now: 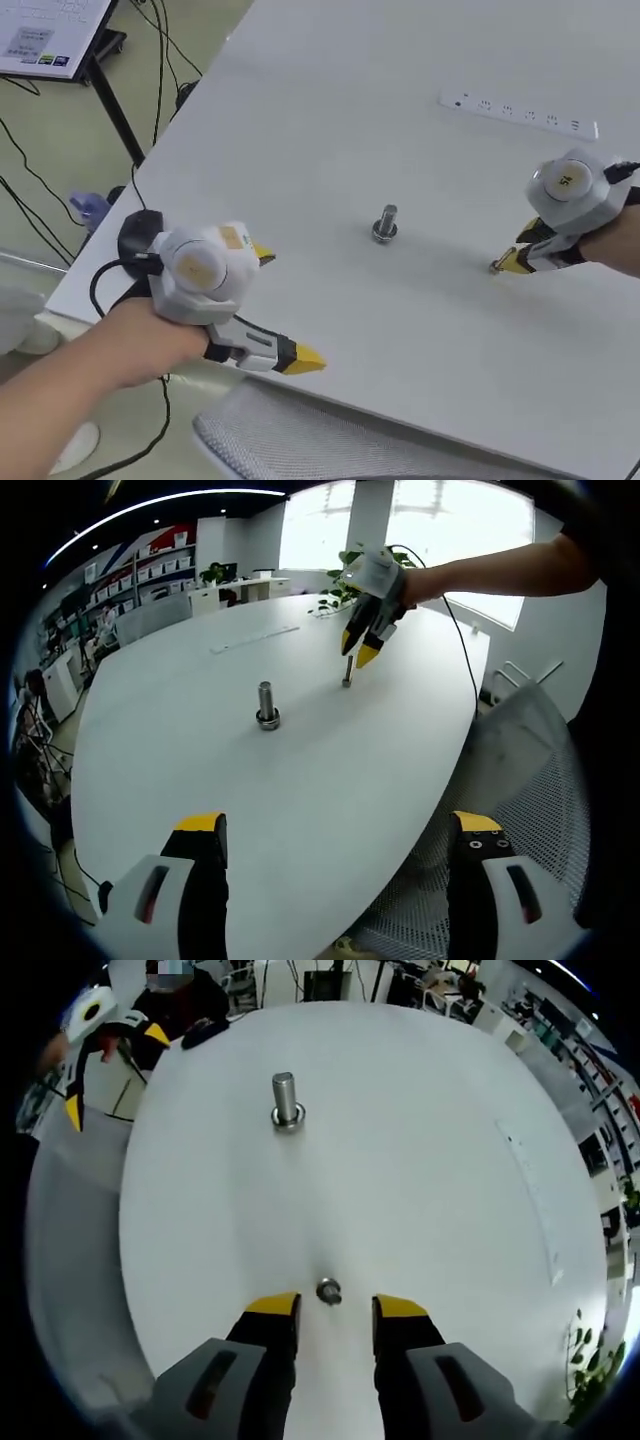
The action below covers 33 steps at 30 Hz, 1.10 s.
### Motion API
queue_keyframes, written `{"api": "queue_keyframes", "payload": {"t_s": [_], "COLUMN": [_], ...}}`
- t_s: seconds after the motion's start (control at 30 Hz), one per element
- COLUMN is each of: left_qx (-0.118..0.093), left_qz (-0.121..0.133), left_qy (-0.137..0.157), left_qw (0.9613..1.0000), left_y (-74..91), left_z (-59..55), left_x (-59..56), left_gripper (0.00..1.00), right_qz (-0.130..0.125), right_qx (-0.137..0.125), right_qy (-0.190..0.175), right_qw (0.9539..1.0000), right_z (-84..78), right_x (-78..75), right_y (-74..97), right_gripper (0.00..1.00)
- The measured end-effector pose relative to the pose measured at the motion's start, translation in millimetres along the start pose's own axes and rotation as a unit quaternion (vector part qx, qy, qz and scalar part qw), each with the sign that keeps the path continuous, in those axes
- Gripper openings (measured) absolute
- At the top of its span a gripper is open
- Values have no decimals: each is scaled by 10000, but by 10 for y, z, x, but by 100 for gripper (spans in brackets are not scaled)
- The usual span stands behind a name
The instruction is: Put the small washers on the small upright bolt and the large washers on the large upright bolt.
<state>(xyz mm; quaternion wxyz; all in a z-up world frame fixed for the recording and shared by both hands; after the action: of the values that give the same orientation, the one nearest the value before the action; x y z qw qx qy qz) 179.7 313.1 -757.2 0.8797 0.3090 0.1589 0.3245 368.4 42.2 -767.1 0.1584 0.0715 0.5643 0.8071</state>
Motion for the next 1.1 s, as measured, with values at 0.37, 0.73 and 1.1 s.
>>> {"api": "queue_keyframes", "payload": {"t_s": [0.37,0.73,1.1], "left_qx": [-238,-397,-647], "left_qz": [142,122,133], "left_qy": [29,92,142], "left_qw": [9996,9991,9977], "left_y": [42,4,-56], "left_z": [139,287,432], "left_x": [1,7,44], "left_gripper": [92,92,91], "right_qz": [-189,-59,-114], "right_qx": [-1090,-2305,-3142], "right_qy": [-704,-1565,-2190], "right_qw": [9914,9604,9237], "right_z": [-107,-223,-364], "right_x": [53,216,443], "right_y": [393,696,867], "right_gripper": [42,55,70]}}
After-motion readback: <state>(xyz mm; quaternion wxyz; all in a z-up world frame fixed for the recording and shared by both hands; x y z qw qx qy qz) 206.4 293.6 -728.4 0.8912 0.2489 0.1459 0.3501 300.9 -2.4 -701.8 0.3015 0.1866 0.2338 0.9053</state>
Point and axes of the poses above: the centre of the closed fingertips' face, and the gripper's own axes: y roughly backward along the fingers, x roughly to its left, z roughly out of its top, the point moved 5 cm from there along y, roughly backward along the fingers, and after that the axes turned 4 degrees about -y, right-handed, at the moved point
